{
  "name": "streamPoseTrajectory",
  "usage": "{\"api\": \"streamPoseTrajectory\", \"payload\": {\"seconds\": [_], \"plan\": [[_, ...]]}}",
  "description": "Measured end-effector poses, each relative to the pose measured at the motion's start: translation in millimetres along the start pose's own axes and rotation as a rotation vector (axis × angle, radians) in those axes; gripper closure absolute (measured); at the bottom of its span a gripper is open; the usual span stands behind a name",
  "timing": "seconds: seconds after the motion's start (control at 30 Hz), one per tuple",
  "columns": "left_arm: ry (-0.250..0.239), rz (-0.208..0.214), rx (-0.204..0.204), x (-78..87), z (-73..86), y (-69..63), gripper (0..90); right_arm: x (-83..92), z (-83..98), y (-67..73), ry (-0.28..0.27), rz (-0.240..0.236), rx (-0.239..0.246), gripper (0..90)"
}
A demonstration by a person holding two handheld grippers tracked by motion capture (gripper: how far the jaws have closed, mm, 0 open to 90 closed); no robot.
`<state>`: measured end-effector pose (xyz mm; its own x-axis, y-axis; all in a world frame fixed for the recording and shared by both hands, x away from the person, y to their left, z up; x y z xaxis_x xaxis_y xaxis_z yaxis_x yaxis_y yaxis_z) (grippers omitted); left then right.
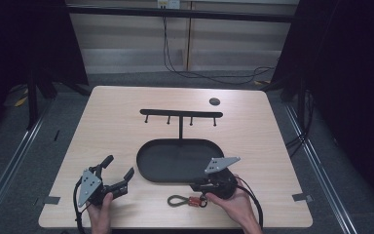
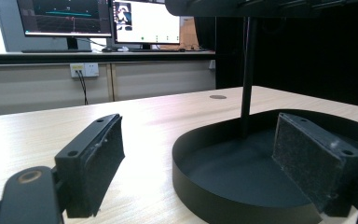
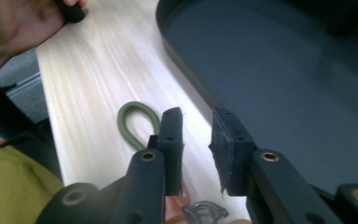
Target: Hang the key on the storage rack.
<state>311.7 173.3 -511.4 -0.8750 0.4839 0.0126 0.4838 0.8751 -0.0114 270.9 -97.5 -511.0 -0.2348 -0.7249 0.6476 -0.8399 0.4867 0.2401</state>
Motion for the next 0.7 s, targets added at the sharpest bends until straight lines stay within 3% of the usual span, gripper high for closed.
{"api": "streamPoseTrajectory", "payload": {"seconds": [0.3,0.53,0.7], "plan": [[0.000,0.000,0.000,0.0,0.0,0.0,16.2,-12.4,-1.2,6.1,0.116,-0.076,0.022,72.4],[0.000,0.000,0.000,0.0,0.0,0.0,16.2,-27.0,0.7,10.9,0.241,-0.096,0.027,76.2],[0.000,0.000,0.000,0.0,0.0,0.0,16.2,-34.0,-2.5,11.8,0.296,-0.114,0.045,76.8]]}}
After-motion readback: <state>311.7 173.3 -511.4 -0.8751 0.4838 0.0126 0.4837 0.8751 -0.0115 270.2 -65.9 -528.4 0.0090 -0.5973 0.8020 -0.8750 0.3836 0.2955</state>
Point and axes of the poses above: each handheld gripper's, and its own axes: x roughly backward along the jaws, z roughly out of its underside, y roughly to its left, the point moved 8 cm from there along -x, roughly forward along the jaws, and after that the axes turned 6 degrees about -z, right-handed, at the moved point
